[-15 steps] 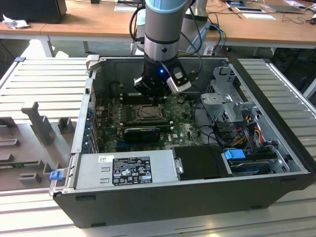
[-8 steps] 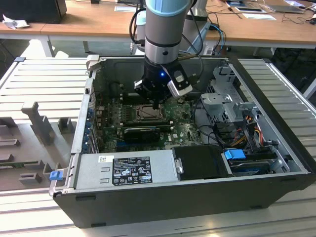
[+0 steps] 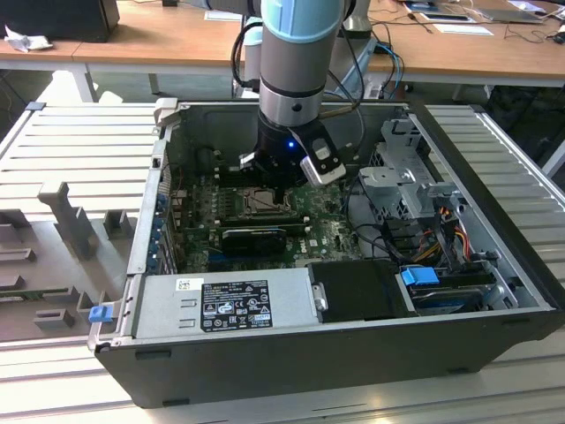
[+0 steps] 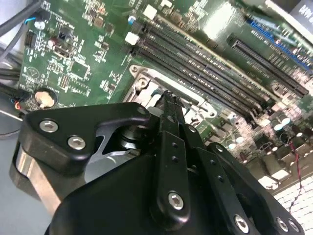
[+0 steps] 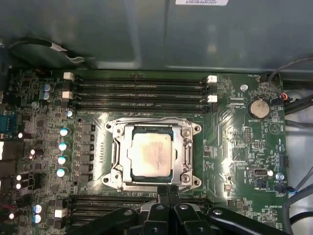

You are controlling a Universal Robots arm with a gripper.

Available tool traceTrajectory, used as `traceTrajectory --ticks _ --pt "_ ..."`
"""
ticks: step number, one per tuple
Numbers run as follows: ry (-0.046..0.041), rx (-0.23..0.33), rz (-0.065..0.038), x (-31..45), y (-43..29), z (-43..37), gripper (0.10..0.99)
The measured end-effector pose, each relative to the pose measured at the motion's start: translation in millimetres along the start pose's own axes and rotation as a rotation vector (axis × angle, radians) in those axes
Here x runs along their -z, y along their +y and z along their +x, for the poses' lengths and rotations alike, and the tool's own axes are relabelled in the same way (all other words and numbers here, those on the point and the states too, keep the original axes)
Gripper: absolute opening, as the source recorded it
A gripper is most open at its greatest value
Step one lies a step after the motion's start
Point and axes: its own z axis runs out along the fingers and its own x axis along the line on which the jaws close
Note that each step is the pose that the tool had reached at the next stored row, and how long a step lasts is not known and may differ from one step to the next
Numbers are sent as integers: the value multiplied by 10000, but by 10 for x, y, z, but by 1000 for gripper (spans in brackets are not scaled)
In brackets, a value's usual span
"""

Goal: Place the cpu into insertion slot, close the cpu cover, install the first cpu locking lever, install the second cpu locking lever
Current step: 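Install the second cpu locking lever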

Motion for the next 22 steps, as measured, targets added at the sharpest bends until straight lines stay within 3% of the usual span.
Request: traceTrajectory --ticks 12,14,18,19,22 --pt "-1 0 -67 -34 -94 319 106" --pt "-2 8 -149 -75 -110 363 106" --pt "-1 32 -212 -180 -124 372 106" --pt "3 66 -242 -209 -128 381 106" --pt "2 128 -575 -221 -183 439 106"
